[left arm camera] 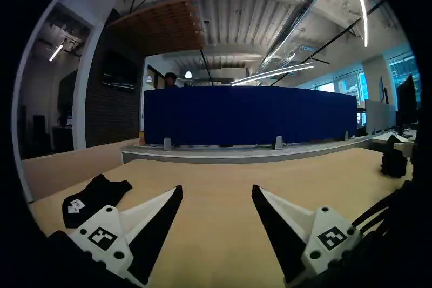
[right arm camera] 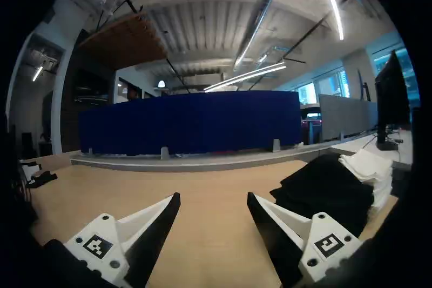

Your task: Fold towel

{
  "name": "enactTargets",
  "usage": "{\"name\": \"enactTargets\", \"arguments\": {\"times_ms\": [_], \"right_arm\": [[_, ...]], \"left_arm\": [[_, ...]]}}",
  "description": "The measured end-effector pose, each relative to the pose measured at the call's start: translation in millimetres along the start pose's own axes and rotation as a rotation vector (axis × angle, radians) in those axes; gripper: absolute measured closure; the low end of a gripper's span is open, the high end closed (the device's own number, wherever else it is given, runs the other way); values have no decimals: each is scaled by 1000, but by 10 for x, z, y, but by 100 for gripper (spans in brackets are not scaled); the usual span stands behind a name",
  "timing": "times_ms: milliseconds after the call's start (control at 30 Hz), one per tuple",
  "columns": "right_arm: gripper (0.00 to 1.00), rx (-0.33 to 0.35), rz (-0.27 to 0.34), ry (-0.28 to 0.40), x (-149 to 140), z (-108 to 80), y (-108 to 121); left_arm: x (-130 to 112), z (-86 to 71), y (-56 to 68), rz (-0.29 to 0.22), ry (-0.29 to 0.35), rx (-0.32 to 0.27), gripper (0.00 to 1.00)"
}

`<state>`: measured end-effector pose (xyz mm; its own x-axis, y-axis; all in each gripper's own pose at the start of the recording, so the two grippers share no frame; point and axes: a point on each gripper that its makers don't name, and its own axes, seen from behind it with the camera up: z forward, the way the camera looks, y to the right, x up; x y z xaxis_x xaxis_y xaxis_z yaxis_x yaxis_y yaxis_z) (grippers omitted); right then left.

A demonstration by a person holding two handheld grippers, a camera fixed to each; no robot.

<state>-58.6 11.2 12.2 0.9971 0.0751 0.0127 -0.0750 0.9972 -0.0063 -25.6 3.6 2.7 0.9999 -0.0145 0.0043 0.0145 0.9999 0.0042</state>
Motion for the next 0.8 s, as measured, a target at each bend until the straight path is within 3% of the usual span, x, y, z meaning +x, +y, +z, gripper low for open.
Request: {"name": "enactTargets", "arguments": {"times_ms": [467, 800], "right_arm": [[4, 17, -59, 6, -54, -11, -99], [1, 14, -58, 6, -56, 7, -93]], "left_arm": [[-3, 1, -7, 0, 0, 0, 5], [-6, 1, -9, 0, 0, 0, 5]]}}
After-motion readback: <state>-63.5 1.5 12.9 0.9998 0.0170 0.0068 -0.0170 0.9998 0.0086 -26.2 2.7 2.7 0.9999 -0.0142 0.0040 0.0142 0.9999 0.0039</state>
